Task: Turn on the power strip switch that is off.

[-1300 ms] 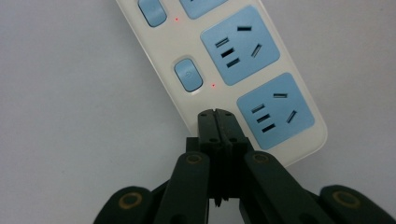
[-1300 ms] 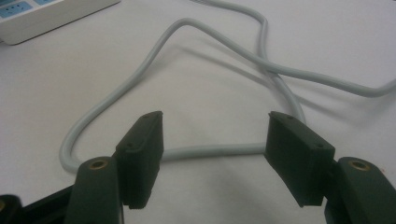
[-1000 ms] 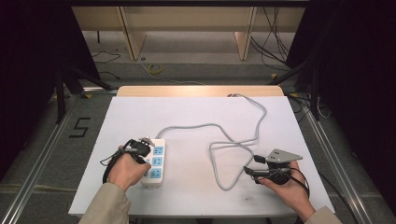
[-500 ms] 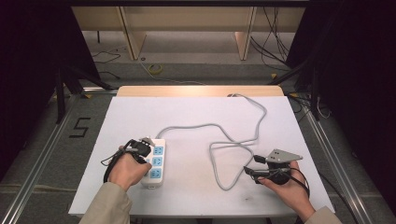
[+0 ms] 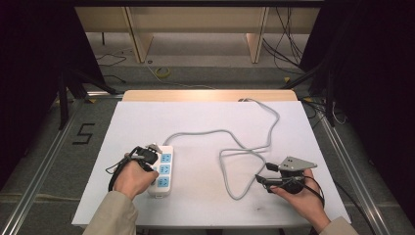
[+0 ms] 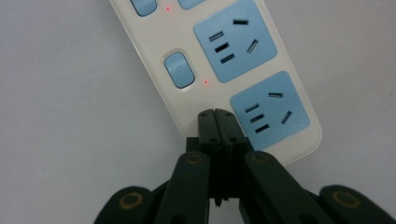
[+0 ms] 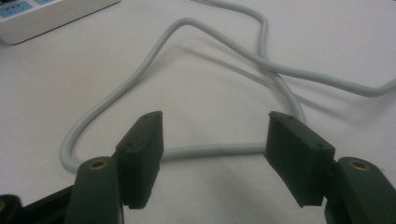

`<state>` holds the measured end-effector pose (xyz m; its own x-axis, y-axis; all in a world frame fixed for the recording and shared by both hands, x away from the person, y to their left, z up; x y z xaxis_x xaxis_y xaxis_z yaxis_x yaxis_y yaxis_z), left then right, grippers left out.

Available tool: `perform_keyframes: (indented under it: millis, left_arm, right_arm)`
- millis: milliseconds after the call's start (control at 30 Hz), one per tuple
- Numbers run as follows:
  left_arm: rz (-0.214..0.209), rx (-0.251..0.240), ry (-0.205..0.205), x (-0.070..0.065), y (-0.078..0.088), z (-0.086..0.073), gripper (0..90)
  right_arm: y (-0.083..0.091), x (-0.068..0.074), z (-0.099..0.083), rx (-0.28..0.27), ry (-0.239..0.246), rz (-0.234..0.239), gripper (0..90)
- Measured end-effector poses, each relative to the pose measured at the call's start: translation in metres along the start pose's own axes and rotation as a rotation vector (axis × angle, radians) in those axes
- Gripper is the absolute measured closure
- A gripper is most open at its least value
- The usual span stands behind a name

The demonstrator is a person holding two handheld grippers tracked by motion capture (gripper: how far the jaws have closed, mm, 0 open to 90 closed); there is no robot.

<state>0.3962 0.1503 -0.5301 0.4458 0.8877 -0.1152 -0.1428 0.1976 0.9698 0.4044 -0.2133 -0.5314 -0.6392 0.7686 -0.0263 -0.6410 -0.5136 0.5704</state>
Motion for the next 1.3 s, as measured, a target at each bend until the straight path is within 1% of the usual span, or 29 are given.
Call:
perform_keyframes:
  millis: [100,400,600,667,1300]
  left_arm:
    - [0.001,-0.002,0.003,-0.0004,-0.0005,0.0004,90.0]
    - [0.010,0.018,0.001,-0.0003,-0.0020,0.0001,90.0]
    - [-0.001,0.015,0.008,0.0002,-0.0018,0.0002,90.0]
    - [0.001,0.016,0.008,0.0001,-0.0019,0.0003,90.0]
    - [-0.008,0.007,0.002,0.0001,-0.0013,0.0004,90.0]
  right_arm:
    - [0.0000,0.0003,-0.0001,0.001,-0.001,0.000,37.7]
    - [0.0000,0.0006,0.0000,0.001,-0.003,0.000,37.7]
    - [-0.0005,0.0007,-0.0001,0.001,-0.002,0.001,37.8]
    - [-0.0008,0.0007,-0.0003,0.003,0.000,0.001,37.7]
    - [-0.0005,0.0004,-0.0001,0.002,-0.002,0.001,37.7]
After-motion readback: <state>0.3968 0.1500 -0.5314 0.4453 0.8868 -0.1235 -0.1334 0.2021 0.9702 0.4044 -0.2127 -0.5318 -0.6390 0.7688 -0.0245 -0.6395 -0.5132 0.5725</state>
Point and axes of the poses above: each handheld gripper's, and its own axes: y roughly backward along the jaws, z roughly out of its top, x roughly to its left, the point moved 10 cm from there along -y, roughly forward along the jaws, and after that the axes turned 6 degrees about -z, right-handed, at the moved point
